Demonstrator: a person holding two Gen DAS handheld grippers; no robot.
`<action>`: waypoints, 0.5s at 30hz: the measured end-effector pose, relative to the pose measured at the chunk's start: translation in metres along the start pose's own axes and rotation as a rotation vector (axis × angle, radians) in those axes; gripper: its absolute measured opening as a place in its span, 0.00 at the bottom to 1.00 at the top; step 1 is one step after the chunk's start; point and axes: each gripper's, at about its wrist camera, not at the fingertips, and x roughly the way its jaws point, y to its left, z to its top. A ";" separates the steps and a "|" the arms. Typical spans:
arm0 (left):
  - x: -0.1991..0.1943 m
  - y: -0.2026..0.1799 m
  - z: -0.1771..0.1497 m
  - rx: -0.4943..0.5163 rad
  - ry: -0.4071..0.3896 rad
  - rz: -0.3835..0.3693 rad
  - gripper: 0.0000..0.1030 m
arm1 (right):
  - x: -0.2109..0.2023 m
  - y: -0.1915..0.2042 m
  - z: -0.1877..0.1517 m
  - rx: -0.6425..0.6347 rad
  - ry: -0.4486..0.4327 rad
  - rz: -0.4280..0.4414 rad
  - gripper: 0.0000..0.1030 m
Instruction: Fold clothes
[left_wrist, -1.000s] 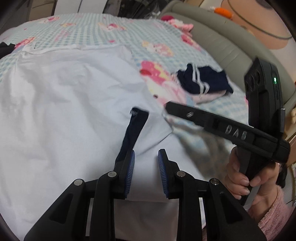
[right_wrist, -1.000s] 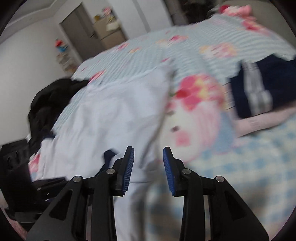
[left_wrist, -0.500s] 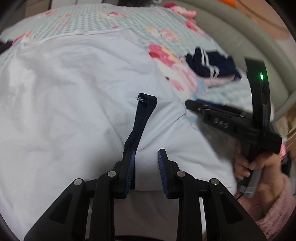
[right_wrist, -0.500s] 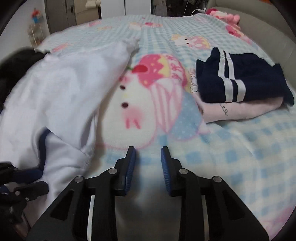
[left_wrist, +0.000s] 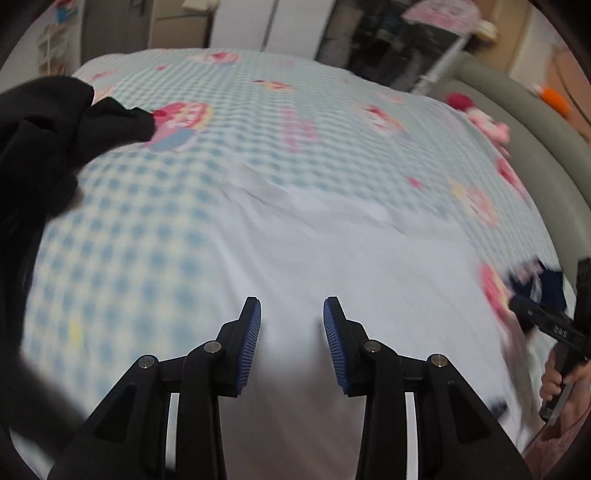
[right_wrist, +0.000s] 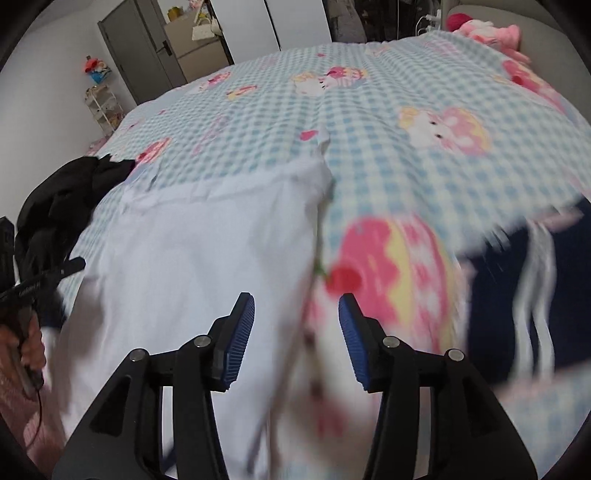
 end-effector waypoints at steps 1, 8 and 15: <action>0.013 0.005 0.012 0.002 0.001 -0.002 0.40 | 0.012 0.000 0.012 0.009 0.005 0.002 0.47; 0.074 0.023 0.063 0.007 0.020 -0.038 0.07 | 0.075 -0.014 0.077 0.058 0.019 -0.050 0.52; 0.068 0.032 0.066 0.026 -0.016 0.019 0.04 | 0.086 -0.016 0.090 0.047 0.048 0.017 0.55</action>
